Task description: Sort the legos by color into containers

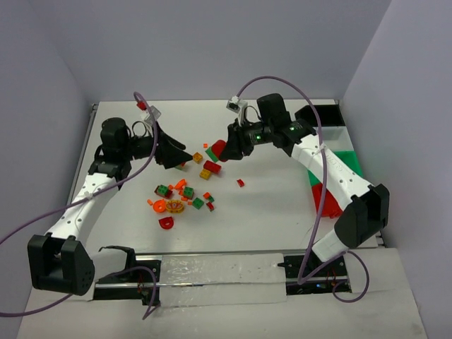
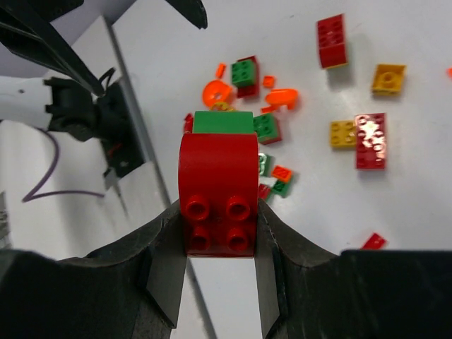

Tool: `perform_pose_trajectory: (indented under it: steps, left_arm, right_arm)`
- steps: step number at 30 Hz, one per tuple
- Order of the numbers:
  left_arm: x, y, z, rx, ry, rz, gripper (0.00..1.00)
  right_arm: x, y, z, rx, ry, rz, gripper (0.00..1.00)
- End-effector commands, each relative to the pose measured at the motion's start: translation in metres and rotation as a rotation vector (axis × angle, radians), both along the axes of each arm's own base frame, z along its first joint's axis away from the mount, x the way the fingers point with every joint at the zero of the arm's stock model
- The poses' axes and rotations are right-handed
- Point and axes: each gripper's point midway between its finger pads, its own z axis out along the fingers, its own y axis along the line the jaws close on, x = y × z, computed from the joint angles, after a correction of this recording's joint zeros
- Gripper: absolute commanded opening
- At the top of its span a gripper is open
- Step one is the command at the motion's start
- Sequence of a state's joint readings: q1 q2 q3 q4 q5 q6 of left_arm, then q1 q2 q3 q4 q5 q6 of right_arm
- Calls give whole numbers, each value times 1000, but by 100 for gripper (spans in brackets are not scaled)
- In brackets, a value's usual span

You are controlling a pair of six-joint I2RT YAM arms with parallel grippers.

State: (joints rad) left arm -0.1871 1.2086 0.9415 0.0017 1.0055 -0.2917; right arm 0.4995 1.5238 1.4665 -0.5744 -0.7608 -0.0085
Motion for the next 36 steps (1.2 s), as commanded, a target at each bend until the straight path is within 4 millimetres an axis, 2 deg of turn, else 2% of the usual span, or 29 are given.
perform_pose_trajectory:
  steps: [1,5,9,14,26,36]
  left_arm:
    - [-25,-11,53,-168,-84,-131,86]
    - [-29,-16,55,-188,-56,-149,86]
    - [-32,-21,51,-189,-30,-165,87]
    - [-42,-36,47,-189,4,-228,86]
    - [-52,-52,48,-187,10,-291,83]
    - [-58,-60,55,-206,20,-327,73]
  right_arm:
    - [-30,10,38,159,-7,124,0]
    - [-41,12,49,214,-21,167,0]
    - [-48,11,52,240,-17,188,0]
    - [-53,12,63,279,-45,205,0]
    - [-59,15,64,292,-7,247,0]
    - [-60,18,61,292,14,263,0]
